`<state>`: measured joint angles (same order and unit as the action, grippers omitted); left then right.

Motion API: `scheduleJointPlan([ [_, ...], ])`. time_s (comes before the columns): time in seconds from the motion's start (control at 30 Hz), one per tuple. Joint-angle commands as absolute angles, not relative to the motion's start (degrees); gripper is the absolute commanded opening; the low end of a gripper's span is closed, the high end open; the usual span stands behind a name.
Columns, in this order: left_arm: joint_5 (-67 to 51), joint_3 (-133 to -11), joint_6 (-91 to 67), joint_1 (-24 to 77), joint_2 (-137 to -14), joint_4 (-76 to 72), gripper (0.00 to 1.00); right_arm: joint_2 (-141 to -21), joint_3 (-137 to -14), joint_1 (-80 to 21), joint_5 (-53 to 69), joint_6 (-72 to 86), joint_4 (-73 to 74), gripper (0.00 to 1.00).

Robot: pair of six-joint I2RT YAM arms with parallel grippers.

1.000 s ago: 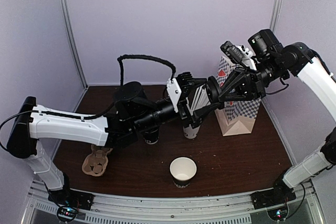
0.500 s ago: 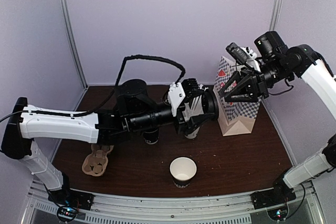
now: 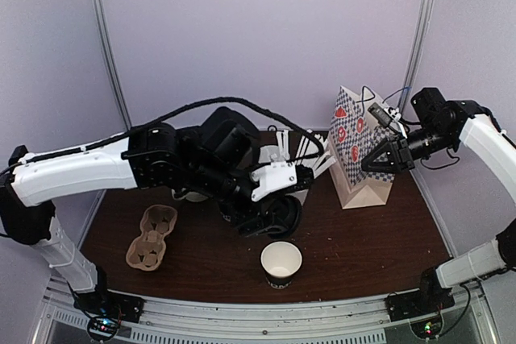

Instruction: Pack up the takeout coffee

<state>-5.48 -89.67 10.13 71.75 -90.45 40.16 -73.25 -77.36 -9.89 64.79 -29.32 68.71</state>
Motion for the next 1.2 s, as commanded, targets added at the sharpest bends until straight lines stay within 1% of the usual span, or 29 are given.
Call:
scheduleJointPlan([
  [0.0,-0.03,-95.83,12.94,74.71,-97.85,56.90,0.68,-73.88,-75.43,-9.42,59.60,-25.35,63.46,0.50],
  [0.07,1.35,-98.10,13.42,75.64,-100.82,59.44,0.67,-73.34,-74.40,-9.40,59.45,-24.18,61.94,0.50],
  [0.2,1.17,-99.82,13.85,76.26,-104.45,59.99,0.67,-72.05,-72.66,-9.40,58.13,-22.81,59.74,0.50],
  [0.97,0.00,-105.31,15.11,76.38,-112.59,61.01,0.67,-70.06,-69.26,-9.40,58.18,-23.54,58.56,0.50],
  [1.07,0.00,-105.86,15.20,76.38,-113.25,61.69,0.70,-70.05,-69.09,-9.39,58.10,-23.64,58.55,0.50],
  [1.17,0.00,-106.24,15.00,76.38,-113.62,61.68,0.76,-70.20,-68.90,-9.40,58.29,-23.73,58.40,0.51],
])
